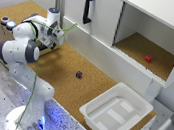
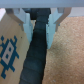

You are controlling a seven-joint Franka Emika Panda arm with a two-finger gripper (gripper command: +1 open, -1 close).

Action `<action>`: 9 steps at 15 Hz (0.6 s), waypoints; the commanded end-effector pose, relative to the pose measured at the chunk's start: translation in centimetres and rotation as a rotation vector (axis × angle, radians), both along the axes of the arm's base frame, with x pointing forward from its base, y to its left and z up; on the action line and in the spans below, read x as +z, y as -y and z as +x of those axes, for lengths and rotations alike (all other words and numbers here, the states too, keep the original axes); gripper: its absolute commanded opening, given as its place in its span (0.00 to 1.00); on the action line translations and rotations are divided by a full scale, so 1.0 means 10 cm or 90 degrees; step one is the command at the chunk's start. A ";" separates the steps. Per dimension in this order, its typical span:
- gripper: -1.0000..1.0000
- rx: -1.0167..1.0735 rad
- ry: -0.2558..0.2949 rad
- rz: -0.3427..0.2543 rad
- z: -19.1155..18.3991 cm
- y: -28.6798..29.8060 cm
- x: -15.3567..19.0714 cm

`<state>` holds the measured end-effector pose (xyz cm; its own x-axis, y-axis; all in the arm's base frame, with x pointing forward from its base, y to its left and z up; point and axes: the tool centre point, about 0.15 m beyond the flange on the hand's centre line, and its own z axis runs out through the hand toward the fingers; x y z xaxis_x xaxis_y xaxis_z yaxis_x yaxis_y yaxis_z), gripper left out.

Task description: Grasp the drawer handle, then close it

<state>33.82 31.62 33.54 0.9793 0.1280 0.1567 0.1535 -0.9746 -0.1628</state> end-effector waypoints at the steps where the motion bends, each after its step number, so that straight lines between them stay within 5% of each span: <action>1: 1.00 0.004 -0.017 0.006 -0.20 -0.34 -0.19; 9: 1.00 -0.054 0.095 0.017 -0.42 0.04 0.80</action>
<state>32.86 33.67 35.46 0.9764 0.0901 0.1962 0.1257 -0.9761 -0.1773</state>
